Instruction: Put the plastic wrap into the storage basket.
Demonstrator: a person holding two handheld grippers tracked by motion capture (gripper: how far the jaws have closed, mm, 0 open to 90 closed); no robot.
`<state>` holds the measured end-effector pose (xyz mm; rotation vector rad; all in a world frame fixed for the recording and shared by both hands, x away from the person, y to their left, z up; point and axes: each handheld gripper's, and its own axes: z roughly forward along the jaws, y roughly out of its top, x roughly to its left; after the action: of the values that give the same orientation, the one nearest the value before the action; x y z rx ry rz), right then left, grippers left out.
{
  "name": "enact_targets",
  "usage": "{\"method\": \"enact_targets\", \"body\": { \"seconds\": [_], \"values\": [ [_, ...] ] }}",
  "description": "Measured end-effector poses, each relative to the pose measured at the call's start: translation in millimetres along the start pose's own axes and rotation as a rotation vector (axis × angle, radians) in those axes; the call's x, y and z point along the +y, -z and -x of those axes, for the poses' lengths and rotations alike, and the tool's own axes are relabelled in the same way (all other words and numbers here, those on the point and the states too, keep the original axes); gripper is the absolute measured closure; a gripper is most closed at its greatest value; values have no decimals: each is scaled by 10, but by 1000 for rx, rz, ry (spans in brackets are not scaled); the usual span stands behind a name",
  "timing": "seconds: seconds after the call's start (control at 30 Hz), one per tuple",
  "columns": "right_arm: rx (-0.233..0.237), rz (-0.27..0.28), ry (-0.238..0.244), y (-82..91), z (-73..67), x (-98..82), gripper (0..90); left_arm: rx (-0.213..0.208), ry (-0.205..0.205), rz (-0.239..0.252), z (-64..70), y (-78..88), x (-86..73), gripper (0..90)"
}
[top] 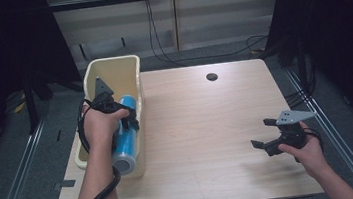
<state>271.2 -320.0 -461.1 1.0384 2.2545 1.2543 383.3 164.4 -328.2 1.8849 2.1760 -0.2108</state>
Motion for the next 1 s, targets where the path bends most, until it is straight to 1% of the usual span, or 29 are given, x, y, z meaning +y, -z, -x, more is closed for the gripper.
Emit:
{"method": "enact_targets", "body": {
  "seconds": [0.03, 0.07, 0.1, 0.13, 0.17, 0.2, 0.23, 0.27, 0.3, 0.33, 0.37, 0.4, 0.43, 0.47, 0.5, 0.53, 0.57, 0.6, 0.63, 0.67, 0.7, 0.73, 0.77, 0.8, 0.83, 0.87, 0.9, 0.97, 1.0],
  "values": [
    [-10, 0, 0, -2, -7, 1, 37, -2, -30, -23, -23, 11, 7, 321],
    [-6, -2, 3, -4, -9, 2, 37, -8, -33, -34, -32, 17, 14, 321],
    [-3, -4, 2, -4, -12, 4, 37, -14, -16, -28, -27, 7, 17, 321],
    [-6, -3, 4, -7, -12, 3, 37, -14, -28, -38, -38, 13, 25, 320],
    [-5, -4, 4, -9, -12, 3, 37, -9, -26, -28, -36, 5, 25, 320],
    [-4, -5, 6, -12, -10, 1, 38, -15, -30, -32, -40, 5, 30, 320],
    [-6, -4, 6, -11, -7, -1, 37, -16, -27, -28, -41, 2, 31, 320],
    [-3, -6, 2, -9, -5, -1, 37, -11, 5, -4, -22, -13, 32, 319],
    [-5, -8, 1, -9, -4, -3, 38, -15, 20, 5, -14, -18, 31, 318],
    [-7, -6, 1, -11, -3, -5, 38, -26, -38, -45, -57, 13, 42, 318],
    [-4, -6, 2, -14, -3, -7, 38, -28, -31, -43, -57, 10, 42, 317],
    [2, -9, 4, -15, -3, -6, 37, -35, -38, -46, -67, 14, 44, 315],
    [-1, -11, 2, -16, -8, -5, 37, -23, -29, -25, -62, 7, 38, 313],
    [1, -13, 3, -19, -9, -5, 38, -20, -40, -10, -69, -4, 32, 313],
    [8, -14, 3, -22, -9, -5, 37, -9, -23, -5, -55, -30, 32, 315],
    [-3, -12, 6, -27, -10, -5, 37, -8, -36, -34, -72, -31, 39, 316],
    [4, -14, 5, -28, -11, -5, 37, -1, -20, -50, -69, -50, 46, 316],
    [0, -15, 8, -28, -13, -5, 37, 7, -20, -52, -64, -71, 44, 314],
    [-1, -15, 9, -29, -14, -5, 38, 9, -39, -61, -73, -74, 45, 314],
    [-1, -15, 10, -28, -14, -5, 37, 8, -31, -25, -60, -82, 44, 317],
    [1, -15, 9, -26, -12, -6, 37, 20, -24, 11, -54, -53, 46, 365],
    [1, -15, 8, -25, -11, -7, 37, 5, -33, 26, -59, 20, 57, 383],
    [-3, -14, 8, -26, -8, -10, 37, -18, -66, 6, -75, 80, 61, 420],
    [-2, -15, 6, -26, -8, -12, 38, -33, -43, 32, -46, 110, 57, 409],
    [0, -18, 6, -26, -6, -12, 37, -44, -6, 55, -5, 139, 52, 408],
    [-1, -15, 7, -27, -9, -11, 37, -33, -65, 33, -17, 180, 47, 401],
    [2, -17, 8, -24, -10, -8, 37, -36, -47, 53, 30, 204, 44, 382],
    [0, -15, 10, -17, -18, -1, 37, -31, -61, 70, 71, 236, 37, 351],
    [4, -16, 11, -14, -17, 0, 38, -28, -72, 86, 103, 249, 31, 346]
  ]
}}
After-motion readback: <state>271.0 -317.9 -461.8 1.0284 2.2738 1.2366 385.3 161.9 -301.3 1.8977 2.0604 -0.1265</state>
